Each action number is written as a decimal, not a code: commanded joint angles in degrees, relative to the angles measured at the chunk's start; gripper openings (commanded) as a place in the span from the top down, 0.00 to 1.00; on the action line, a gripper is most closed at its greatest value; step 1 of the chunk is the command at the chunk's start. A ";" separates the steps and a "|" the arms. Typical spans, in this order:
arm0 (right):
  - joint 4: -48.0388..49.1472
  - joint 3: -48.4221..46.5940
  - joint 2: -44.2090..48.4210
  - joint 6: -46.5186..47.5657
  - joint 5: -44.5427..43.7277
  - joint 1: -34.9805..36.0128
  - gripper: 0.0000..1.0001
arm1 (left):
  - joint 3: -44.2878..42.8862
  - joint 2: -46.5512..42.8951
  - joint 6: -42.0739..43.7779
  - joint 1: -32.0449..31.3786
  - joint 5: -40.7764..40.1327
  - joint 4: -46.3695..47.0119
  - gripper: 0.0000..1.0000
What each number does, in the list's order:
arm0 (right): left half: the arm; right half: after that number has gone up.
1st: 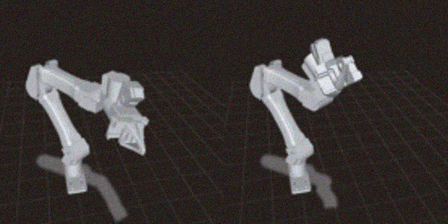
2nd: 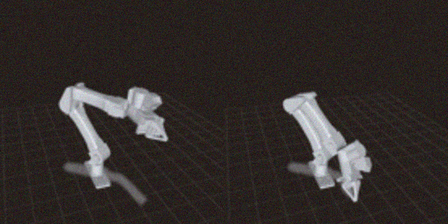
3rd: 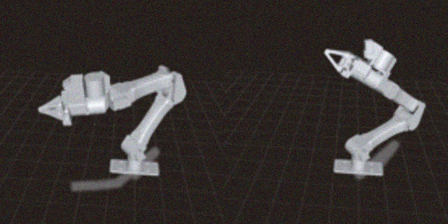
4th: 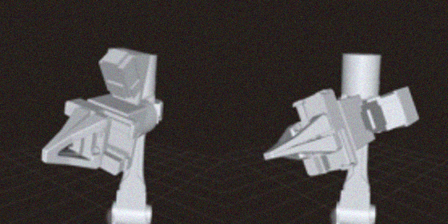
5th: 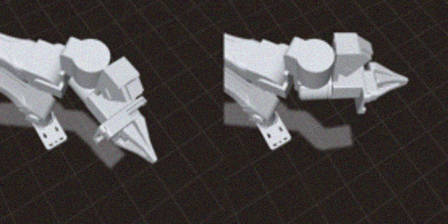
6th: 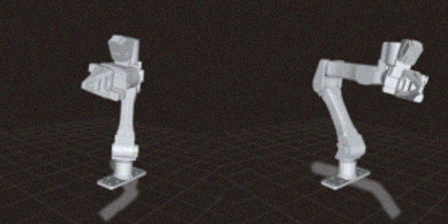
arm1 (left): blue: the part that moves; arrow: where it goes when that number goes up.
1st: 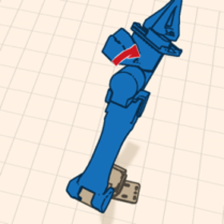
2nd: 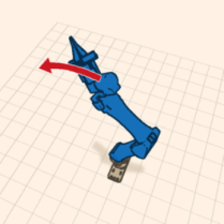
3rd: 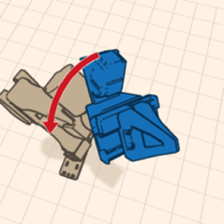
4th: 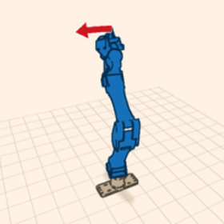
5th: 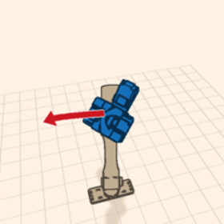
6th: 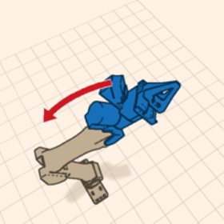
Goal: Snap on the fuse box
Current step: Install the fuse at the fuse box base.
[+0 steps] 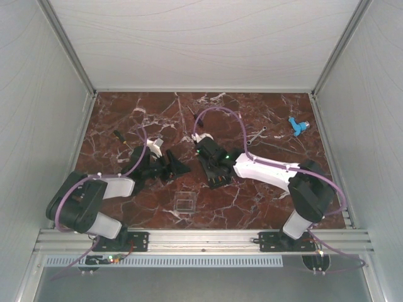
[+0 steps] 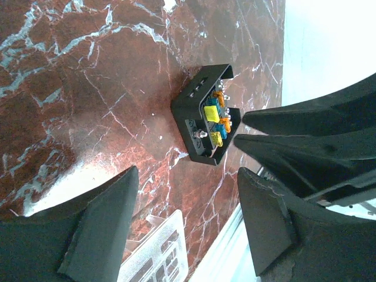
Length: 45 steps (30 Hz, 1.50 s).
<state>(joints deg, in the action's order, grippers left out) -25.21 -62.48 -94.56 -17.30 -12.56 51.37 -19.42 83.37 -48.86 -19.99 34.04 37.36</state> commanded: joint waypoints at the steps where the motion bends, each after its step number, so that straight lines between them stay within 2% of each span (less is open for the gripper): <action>1: -3.83 -4.47 2.58 1.41 -1.19 -0.46 0.71 | -2.53 -0.59 -0.17 -0.48 0.04 0.93 0.32; 11: -7.03 -9.60 -3.91 1.42 1.91 -3.43 0.82 | -8.04 6.24 -1.37 -2.29 1.86 2.22 0.40; 19: -7.36 -9.59 -5.38 1.22 3.04 -4.08 0.87 | -13.14 14.16 -1.84 -5.21 2.71 3.15 0.48; 28: -7.13 -9.33 -6.73 0.76 4.58 -4.18 0.89 | -16.35 20.14 -2.68 -6.94 3.01 4.74 0.55; 45: -8.58 -9.09 -8.64 -0.01 4.39 -4.26 0.94 | -19.00 25.10 -2.65 -8.53 3.46 4.80 0.72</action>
<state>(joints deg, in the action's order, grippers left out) -32.40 -70.76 -102.00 -16.45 -8.05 47.44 -36.47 107.02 -51.24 -28.03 36.69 39.44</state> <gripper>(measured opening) 0.072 0.300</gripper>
